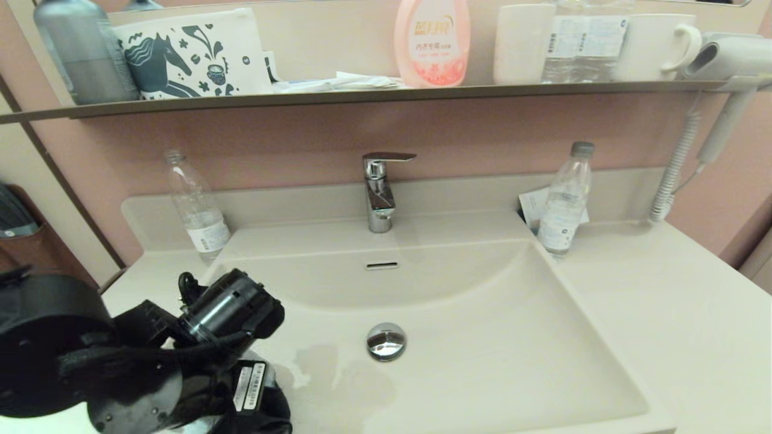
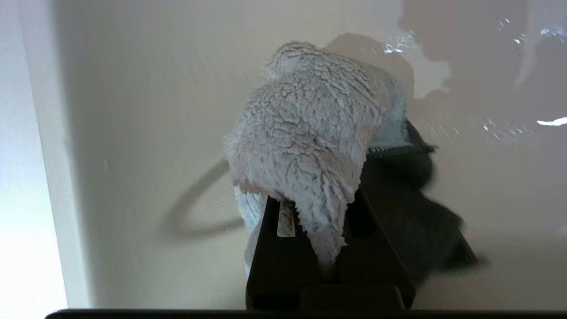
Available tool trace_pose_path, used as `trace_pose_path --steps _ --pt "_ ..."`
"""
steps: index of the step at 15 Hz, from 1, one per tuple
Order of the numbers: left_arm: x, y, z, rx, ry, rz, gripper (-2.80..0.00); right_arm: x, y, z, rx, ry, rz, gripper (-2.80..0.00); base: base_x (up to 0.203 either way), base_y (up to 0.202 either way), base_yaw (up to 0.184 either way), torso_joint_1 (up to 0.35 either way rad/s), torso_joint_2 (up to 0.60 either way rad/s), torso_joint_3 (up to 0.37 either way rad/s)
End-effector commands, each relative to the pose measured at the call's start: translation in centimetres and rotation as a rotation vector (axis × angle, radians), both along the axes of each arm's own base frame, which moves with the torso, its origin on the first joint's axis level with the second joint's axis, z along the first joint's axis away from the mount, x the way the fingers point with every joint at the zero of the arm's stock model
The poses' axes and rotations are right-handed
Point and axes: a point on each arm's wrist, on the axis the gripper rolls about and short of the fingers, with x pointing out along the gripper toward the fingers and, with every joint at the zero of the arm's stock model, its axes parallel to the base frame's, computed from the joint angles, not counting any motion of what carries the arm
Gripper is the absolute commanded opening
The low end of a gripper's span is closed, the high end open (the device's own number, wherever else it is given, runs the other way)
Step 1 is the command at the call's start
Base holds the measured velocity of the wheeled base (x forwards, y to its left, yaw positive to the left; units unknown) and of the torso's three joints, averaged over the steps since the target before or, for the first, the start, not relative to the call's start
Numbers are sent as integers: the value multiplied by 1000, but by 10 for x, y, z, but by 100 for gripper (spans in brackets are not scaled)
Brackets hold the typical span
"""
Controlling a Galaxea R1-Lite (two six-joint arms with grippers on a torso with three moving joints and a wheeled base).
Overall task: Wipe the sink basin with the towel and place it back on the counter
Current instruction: Wipe the sink
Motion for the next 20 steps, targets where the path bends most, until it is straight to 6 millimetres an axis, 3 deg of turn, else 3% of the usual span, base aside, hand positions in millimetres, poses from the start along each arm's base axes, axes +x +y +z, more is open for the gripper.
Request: trace_pose_path --steps 1,5,9,16,20 --pt "25 26 -14 18 -24 15 -280 0 0 0 0 1 0 -280 0 0 0 0 0 0" --pt "56 74 -26 59 -19 -24 -280 0 0 0 0 1 0 -280 0 0 0 0 0 0" --pt "89 94 -33 71 -131 -78 -280 0 0 0 0 1 0 -280 0 0 0 0 0 0" --pt "128 88 -41 81 -200 -104 -280 0 0 0 0 1 0 -280 0 0 0 0 0 0" --pt "135 61 -32 4 -291 -102 -280 0 0 0 0 1 0 -280 0 0 0 0 0 0"
